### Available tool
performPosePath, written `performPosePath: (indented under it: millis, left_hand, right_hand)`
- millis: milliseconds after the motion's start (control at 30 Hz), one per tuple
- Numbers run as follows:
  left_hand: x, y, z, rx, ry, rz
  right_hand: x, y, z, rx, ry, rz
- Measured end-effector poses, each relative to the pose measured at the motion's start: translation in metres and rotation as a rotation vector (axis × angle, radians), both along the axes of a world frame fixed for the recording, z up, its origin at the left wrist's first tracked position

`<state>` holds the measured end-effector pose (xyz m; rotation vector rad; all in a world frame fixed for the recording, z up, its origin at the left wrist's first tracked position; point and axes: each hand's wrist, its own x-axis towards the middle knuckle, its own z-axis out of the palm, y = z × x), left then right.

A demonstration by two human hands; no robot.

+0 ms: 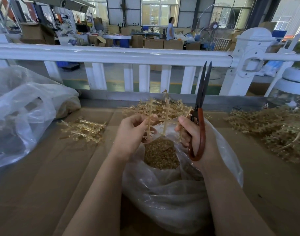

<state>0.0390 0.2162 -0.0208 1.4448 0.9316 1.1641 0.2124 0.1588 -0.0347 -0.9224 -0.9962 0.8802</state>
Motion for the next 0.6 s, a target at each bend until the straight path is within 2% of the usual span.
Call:
performPosePath:
  millis: [100,200,433,600]
  left_hand:
    - [-0.0003,-0.0022,0.0030,-0.164,-0.146,-0.229]
    - [-0.0034,-0.0021,0.0061,-0.257,-0.302,-0.317]
    - [-0.0056,-0.0018,0.0015,-0.109,-0.156,-0.359]
    - [-0.0017,-0.0017,0.0023,0.009,-0.296,-0.230]
  right_hand:
    - [-0.0021,-0.0004,0.0013,0.006,0.005,-0.021]
    - [-0.0036,-0.0006,0.0029,-0.003,-0.005,-0.037]
    - [-0.0037,-0.0005,0.0005,0.018,-0.045,-0.050]
    - [-0.0009,0.0025,-0.0034,0.069,0.036,-0.002]
